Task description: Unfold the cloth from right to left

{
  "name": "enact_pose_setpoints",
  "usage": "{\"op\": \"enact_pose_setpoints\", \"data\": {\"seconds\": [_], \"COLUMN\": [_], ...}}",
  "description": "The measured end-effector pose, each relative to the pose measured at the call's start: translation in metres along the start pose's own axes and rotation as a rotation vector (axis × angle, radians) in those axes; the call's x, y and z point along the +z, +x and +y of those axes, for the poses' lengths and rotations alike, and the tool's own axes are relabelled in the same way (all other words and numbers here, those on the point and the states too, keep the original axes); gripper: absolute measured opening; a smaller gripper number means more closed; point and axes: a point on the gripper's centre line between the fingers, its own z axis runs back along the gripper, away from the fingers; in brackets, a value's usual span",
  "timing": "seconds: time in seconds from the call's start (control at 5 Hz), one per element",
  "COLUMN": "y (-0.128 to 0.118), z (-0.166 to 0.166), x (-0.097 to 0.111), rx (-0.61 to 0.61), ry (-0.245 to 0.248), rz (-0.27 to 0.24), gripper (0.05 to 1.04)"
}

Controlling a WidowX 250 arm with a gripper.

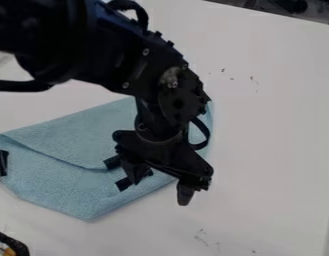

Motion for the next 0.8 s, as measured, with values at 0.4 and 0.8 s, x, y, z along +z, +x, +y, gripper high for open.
{"op": "enact_pose_setpoints", "data": {"seconds": [0.4, 0.8], "y": [0.012, 0.064], "z": [0.021, 0.054], "x": [-0.018, -0.039], "rx": [0.015, -0.008], "ry": [0.048, 0.076], "rz": [0.023, 0.023], "gripper": [1.001, 1.001]}}
